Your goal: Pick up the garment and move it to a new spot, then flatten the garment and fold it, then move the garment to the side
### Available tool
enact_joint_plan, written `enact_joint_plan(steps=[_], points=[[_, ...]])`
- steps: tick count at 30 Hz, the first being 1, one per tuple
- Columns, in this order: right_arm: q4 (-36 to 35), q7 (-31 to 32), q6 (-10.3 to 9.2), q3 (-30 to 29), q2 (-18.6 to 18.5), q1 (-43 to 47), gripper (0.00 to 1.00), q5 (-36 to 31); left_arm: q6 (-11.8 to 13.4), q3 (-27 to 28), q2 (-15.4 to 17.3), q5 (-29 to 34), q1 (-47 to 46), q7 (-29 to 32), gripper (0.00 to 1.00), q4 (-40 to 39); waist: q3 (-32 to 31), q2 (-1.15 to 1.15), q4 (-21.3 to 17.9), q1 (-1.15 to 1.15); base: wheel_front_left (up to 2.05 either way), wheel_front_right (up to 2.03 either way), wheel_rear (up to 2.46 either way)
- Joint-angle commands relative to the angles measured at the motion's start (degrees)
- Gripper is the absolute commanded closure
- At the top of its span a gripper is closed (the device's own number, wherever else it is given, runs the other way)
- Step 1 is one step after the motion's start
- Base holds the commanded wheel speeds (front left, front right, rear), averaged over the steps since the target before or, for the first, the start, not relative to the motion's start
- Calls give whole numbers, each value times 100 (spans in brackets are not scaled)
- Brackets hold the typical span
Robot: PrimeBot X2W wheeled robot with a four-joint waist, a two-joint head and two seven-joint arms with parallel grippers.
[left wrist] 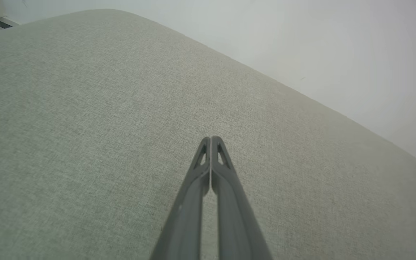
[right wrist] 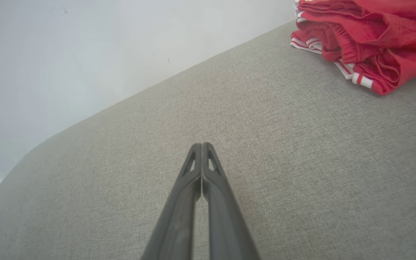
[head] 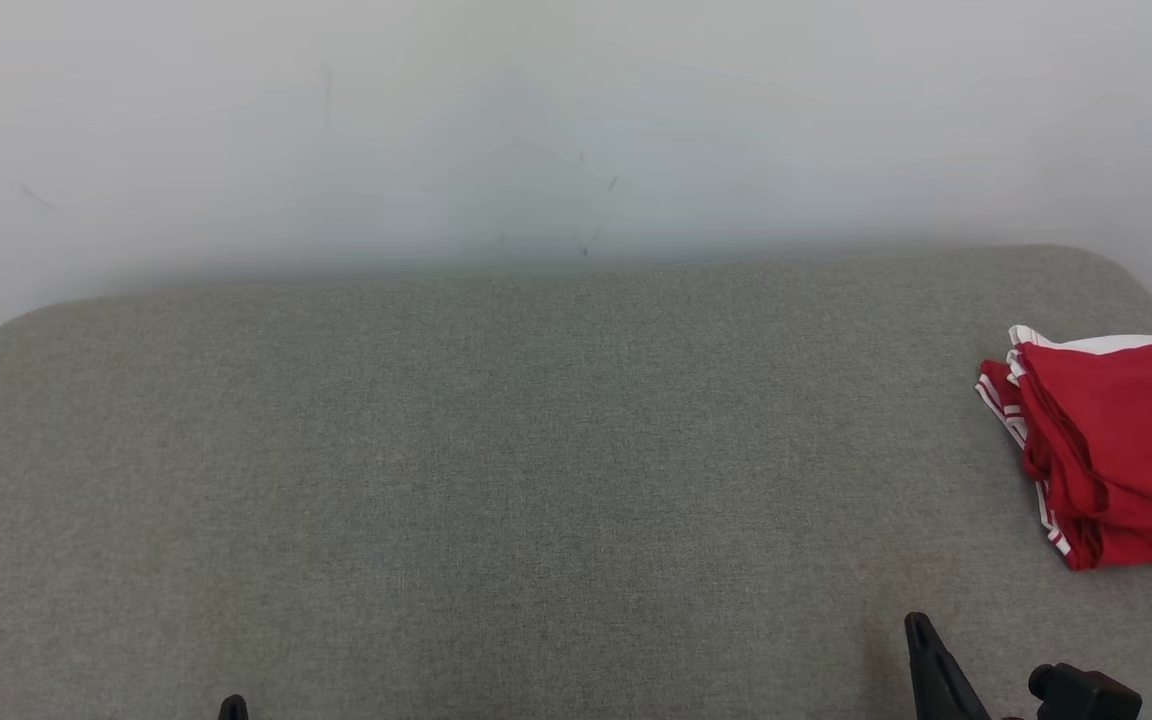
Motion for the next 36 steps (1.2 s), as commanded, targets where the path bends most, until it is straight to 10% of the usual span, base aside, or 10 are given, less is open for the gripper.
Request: enact_joint_plan(steps=[1,36], points=[[-69,41,-2,-20,1,-157,100,297,-37,39,11,-262,-168,54,100,-65,2,0,4,0,0,0,0],[18,527,-6,-110,5,-628,100,3219,-244,237,20,-2956,-734,788,100,20,46,0,80,0,0,0,0]])
